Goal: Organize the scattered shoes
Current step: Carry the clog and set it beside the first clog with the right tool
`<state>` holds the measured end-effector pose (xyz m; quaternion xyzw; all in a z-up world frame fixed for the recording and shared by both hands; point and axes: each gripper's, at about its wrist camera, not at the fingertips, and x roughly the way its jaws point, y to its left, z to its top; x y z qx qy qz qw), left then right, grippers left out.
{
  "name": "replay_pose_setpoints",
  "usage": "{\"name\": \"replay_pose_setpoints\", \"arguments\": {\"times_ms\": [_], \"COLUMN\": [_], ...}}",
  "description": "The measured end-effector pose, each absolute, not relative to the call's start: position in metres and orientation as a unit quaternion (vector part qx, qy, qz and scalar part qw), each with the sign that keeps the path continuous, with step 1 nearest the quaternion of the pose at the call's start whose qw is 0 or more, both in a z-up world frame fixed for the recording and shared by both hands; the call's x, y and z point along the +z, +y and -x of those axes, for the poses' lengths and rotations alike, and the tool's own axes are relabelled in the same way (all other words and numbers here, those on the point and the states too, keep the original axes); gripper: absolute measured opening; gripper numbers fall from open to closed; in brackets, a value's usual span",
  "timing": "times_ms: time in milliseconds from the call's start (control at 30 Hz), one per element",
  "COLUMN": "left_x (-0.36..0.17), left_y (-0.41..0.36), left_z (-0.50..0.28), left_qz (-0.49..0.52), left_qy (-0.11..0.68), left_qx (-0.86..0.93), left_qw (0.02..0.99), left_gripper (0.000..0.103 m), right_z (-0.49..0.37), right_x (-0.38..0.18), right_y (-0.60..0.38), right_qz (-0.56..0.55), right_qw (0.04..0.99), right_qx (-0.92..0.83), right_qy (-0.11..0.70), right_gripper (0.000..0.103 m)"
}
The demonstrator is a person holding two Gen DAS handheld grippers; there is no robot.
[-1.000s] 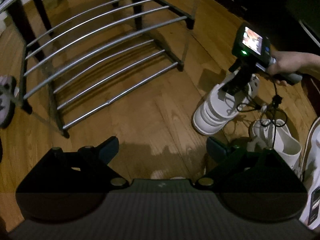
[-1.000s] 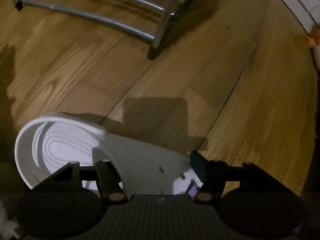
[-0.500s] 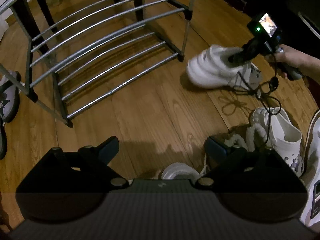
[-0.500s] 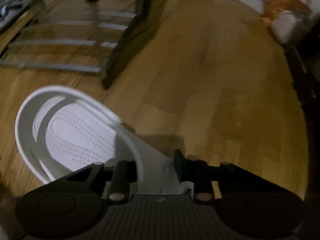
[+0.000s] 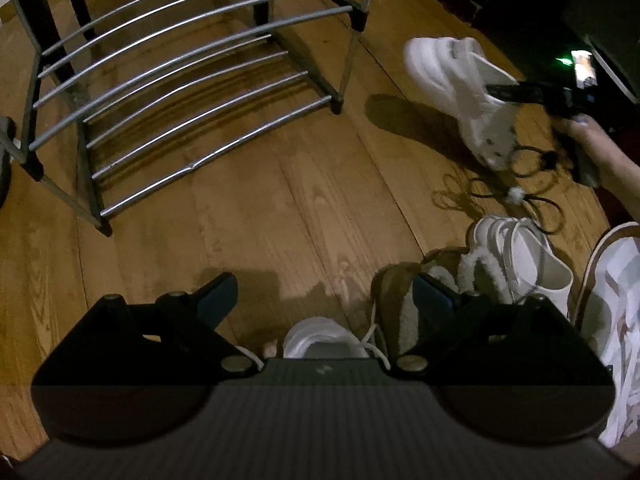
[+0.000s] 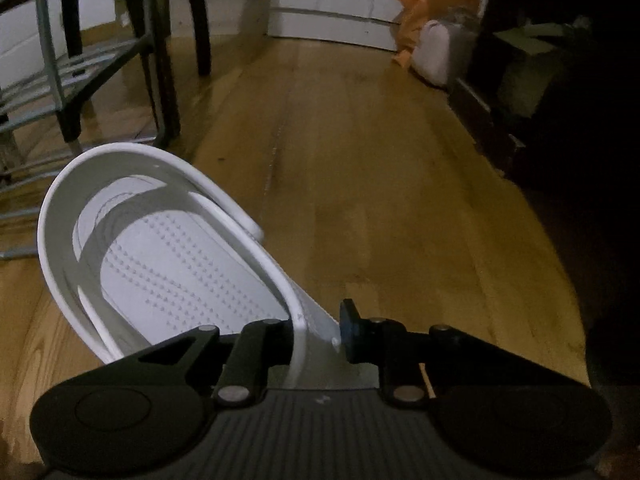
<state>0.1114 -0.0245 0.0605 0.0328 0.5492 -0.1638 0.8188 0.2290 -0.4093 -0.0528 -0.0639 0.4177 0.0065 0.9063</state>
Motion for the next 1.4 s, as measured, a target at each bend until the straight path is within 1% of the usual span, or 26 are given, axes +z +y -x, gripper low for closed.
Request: {"name": "replay_pose_setpoints", "arguments": {"times_ms": [133, 200, 267, 367, 433, 533, 700, 733, 767, 800, 833, 867, 933, 1033, 1200, 1233, 1300, 1367, 1400], "left_x": [0.061, 0.065, 0.068, 0.069, 0.070, 0.073, 0.073, 0.074, 0.075, 0.076, 0.077, 0.079, 0.082, 0.090, 0.099, 0.101, 0.100, 0.096, 0.095], "left_y": [-0.022, -0.021, -0.020, -0.021, -0.022, -0.023, -0.017, -0.014, -0.010, -0.007, -0.003, 0.002, 0.016, 0.041, 0.082, 0.088, 0.090, 0.087, 0.083], "left_z": [-0.112, -0.111, -0.109, -0.108, -0.107, -0.103, -0.091, -0.086, -0.081, -0.076, -0.071, -0.067, -0.054, -0.032, 0.015, 0.024, 0.041, 0.052, 0.052], "left_qz": [-0.024, -0.018, -0.015, -0.018, -0.018, -0.018, -0.024, -0.022, -0.020, -0.020, -0.019, -0.017, -0.008, 0.017, 0.053, 0.057, 0.058, 0.061, 0.054], "left_qy": [0.552, 0.547, 0.543, 0.542, 0.544, 0.547, 0.555, 0.554, 0.554, 0.554, 0.553, 0.553, 0.550, 0.540, 0.536, 0.534, 0.536, 0.541, 0.545], "left_qx": [-0.166, -0.174, -0.177, -0.174, -0.174, -0.172, -0.151, -0.148, -0.145, -0.140, -0.136, -0.132, -0.116, -0.089, -0.040, -0.029, -0.011, -0.003, -0.018], "left_qw": [0.817, 0.818, 0.821, 0.822, 0.821, 0.819, 0.818, 0.819, 0.820, 0.820, 0.822, 0.823, 0.827, 0.837, 0.842, 0.843, 0.842, 0.839, 0.836], "left_gripper": [0.095, 0.095, 0.096, 0.097, 0.097, 0.098, 0.098, 0.098, 0.098, 0.098, 0.098, 0.098, 0.098, 0.098, 0.099, 0.101, 0.102, 0.102, 0.102], "right_z": [-0.196, -0.165, -0.140, -0.106, -0.079, -0.042, 0.004, 0.014, 0.024, 0.032, 0.034, 0.039, 0.048, 0.052, 0.073, 0.076, 0.084, 0.086, 0.087], "right_x": [-0.038, -0.029, -0.026, -0.029, -0.037, -0.051, -0.075, -0.079, -0.082, -0.084, -0.085, -0.084, -0.068, -0.056, -0.039, -0.036, -0.022, -0.009, -0.003], "right_y": [-0.430, -0.450, -0.466, -0.490, -0.508, -0.527, -0.540, -0.540, -0.539, -0.535, -0.529, -0.521, -0.502, -0.487, -0.480, -0.478, -0.463, -0.437, -0.422], "right_qz": [0.075, 0.066, 0.040, -0.005, -0.055, -0.126, -0.180, -0.188, -0.196, -0.205, -0.209, -0.224, -0.255, -0.234, -0.262, -0.268, -0.267, -0.244, -0.228], "right_qw": [0.908, 0.906, 0.901, 0.878, 0.852, 0.825, 0.786, 0.783, 0.781, 0.780, 0.779, 0.778, 0.798, 0.820, 0.835, 0.836, 0.838, 0.835, 0.832], "right_qx": [-0.014, -0.015, -0.031, -0.090, -0.129, -0.131, -0.170, -0.185, -0.201, -0.216, -0.214, -0.200, -0.165, -0.153, -0.126, -0.115, -0.087, -0.061, -0.043], "right_qy": [0.412, 0.418, 0.431, 0.471, 0.505, 0.534, 0.567, 0.563, 0.558, 0.551, 0.552, 0.552, 0.520, 0.500, 0.466, 0.464, 0.468, 0.489, 0.505], "right_gripper": [0.018, 0.018, 0.018, 0.018, 0.019, 0.020, 0.020, 0.022, 0.030, 0.036, 0.047, 0.066, 0.076, 0.077, 0.077, 0.078, 0.084, 0.093, 0.095]}}
